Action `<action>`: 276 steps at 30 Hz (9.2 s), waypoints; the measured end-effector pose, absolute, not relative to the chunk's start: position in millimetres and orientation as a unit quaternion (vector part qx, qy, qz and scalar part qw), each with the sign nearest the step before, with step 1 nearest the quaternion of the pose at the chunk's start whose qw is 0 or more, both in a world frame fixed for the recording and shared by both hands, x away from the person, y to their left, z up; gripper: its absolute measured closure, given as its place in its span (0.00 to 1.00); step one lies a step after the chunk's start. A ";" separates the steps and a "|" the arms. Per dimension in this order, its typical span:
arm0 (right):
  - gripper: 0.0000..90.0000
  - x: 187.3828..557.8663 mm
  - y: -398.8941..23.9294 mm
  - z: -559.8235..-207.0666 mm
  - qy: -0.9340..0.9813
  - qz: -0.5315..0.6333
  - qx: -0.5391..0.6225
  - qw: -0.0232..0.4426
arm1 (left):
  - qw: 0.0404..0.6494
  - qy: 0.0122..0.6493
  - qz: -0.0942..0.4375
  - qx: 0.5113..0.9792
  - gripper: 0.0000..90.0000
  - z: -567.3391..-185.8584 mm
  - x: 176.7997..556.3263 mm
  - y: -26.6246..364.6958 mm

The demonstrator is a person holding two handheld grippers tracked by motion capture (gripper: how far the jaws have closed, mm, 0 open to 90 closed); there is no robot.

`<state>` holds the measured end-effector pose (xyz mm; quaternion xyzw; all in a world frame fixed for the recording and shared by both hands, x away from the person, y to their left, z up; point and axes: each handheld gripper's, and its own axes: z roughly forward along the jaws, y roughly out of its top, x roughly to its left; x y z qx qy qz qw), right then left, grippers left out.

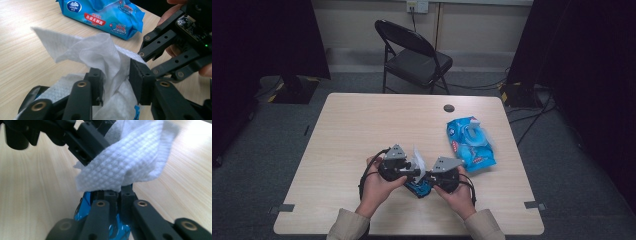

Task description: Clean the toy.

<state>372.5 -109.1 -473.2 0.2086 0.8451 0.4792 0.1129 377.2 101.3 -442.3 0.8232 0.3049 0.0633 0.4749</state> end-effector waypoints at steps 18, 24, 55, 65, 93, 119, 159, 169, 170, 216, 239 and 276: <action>1.00 357.7 -192.2 -479.5 0.857 0.394 0.312 0.116 | 0.441 0.300 0.103 0.839 0.58 -460.5 375.1 123.3; 0.73 351.9 -202.6 -483.9 0.863 0.379 0.313 0.116 | 0.430 0.297 0.115 0.845 0.46 -469.4 377.1 119.1; 0.25 345.8 -218.3 -464.5 0.852 0.384 0.323 0.149 | 0.401 0.298 0.144 0.854 0.16 -487.5 375.0 120.7; 0.30 353.0 -193.5 -477.7 0.856 0.379 0.317 0.153 | 0.404 0.304 0.144 0.851 0.16 -487.7 374.8 120.3; 0.94 363.8 -162.4 -490.2 0.826 0.403 0.366 0.148 | 0.410 0.298 0.152 0.848 0.14 -491.1 372.9 118.8; 0.95 336.3 -135.2 -498.8 0.859 0.404 0.308 0.071 | 0.399 0.302 0.152 0.852 0.14 -489.1 371.5 115.9; 0.96 324.7 -119.7 -481.5 0.852 0.446 0.271 0.040 | 0.391 0.302 0.148 0.856 0.17 -486.6 371.8 114.8; 0.96 344.6 -164.6 -471.5 0.813 0.464 0.337 0.102 | 0.389 0.304 0.147 0.857 0.17 -486.0 372.2 114.2; 0.96 346.6 -166.9 -472.9 0.813 0.461 0.340 0.104 | 0.388 0.303 0.147 0.858 0.17 -485.9 372.3 114.1; 0.96 349.9 -143.1 -501.2 0.843 0.429 0.315 0.078 | 0.389 0.303 0.149 0.857 0.15 -486.7 372.0 114.0; 0.96 335.5 -138.9 -499.9 0.854 0.425 0.296 0.051 | 0.388 0.306 0.147 0.857 0.15 -486.2 371.8 112.7; 0.96 323.3 -87.5 -504.8 0.868 0.436 0.239 0.020 | 0.383 0.307 0.149 0.858 0.15 -485.3 369.6 110.2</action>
